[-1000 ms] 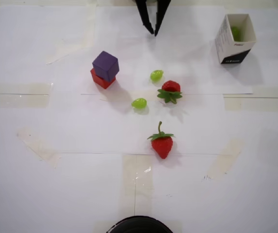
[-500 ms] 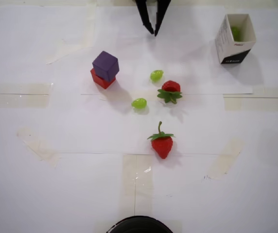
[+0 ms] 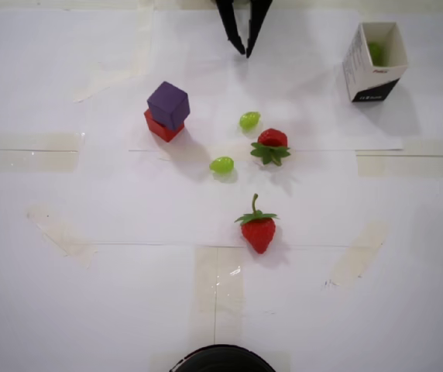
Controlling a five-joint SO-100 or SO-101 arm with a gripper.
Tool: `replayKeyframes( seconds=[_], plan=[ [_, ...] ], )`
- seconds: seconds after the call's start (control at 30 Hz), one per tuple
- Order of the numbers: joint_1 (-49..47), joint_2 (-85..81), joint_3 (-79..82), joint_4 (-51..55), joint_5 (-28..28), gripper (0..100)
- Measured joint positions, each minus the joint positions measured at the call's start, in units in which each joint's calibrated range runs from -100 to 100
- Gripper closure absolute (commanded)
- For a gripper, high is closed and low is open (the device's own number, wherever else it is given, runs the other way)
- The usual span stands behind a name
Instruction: Pick up the grapes and place them in the box.
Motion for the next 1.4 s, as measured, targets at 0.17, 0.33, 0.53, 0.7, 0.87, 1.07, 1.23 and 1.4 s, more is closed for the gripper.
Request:
replayKeyframes(
  seconds=[0.17,0.33,0.53,0.7,0.87,1.07,1.23,1.4],
  plan=[
    [0.0,0.0,0.0,0.0,0.0,100],
    [0.0,0.0,0.0,0.0,0.0,100],
    [0.0,0.4,0.0,-0.5,0.0,100],
    [0.0,7.6,-1.9,-4.0,1.4,100],
    [0.0,20.0,-15.3,-4.3,3.3,100],
    [0.0,41.3,-37.9,-3.6,5.4,100],
    [0.6,61.0,-52.9,-0.4,4.9,100],
    [0.7,76.4,-60.1,-1.2,4.2,100]
  ],
)
